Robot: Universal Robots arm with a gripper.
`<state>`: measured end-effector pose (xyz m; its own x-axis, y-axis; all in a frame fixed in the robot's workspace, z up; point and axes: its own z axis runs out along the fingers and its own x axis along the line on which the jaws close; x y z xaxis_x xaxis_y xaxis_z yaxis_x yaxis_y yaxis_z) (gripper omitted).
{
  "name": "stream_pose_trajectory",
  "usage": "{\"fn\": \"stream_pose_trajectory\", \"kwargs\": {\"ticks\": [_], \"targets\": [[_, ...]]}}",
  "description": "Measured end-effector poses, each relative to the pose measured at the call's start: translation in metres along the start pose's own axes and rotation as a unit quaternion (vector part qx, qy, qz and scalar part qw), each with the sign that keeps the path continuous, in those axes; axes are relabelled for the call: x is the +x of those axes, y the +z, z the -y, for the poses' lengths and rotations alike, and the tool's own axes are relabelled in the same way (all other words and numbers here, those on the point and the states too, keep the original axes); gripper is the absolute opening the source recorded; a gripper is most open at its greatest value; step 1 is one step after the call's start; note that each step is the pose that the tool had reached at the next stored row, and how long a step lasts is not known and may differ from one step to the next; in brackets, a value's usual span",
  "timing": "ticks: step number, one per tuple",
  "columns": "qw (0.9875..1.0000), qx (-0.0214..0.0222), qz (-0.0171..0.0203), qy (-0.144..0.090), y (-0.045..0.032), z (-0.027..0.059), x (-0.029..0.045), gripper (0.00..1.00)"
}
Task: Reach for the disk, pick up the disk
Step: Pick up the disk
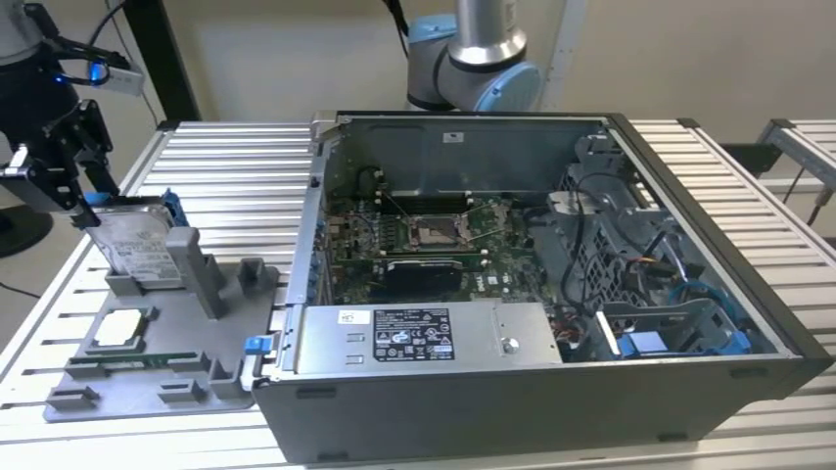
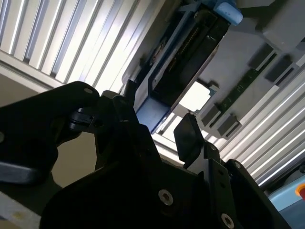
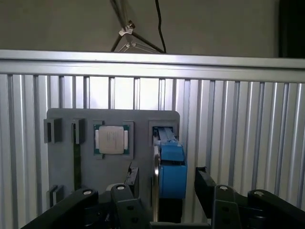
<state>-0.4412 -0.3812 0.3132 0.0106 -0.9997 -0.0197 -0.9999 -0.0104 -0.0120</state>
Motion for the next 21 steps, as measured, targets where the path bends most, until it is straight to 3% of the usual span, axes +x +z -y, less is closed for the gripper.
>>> {"fn": "stream_pose_trajectory", "kwargs": {"ticks": [21], "targets": [[1.0, -0.0048, 0.0001, 0.008, 0.0371, 0.0023, -0.0023, 1.0]]}}
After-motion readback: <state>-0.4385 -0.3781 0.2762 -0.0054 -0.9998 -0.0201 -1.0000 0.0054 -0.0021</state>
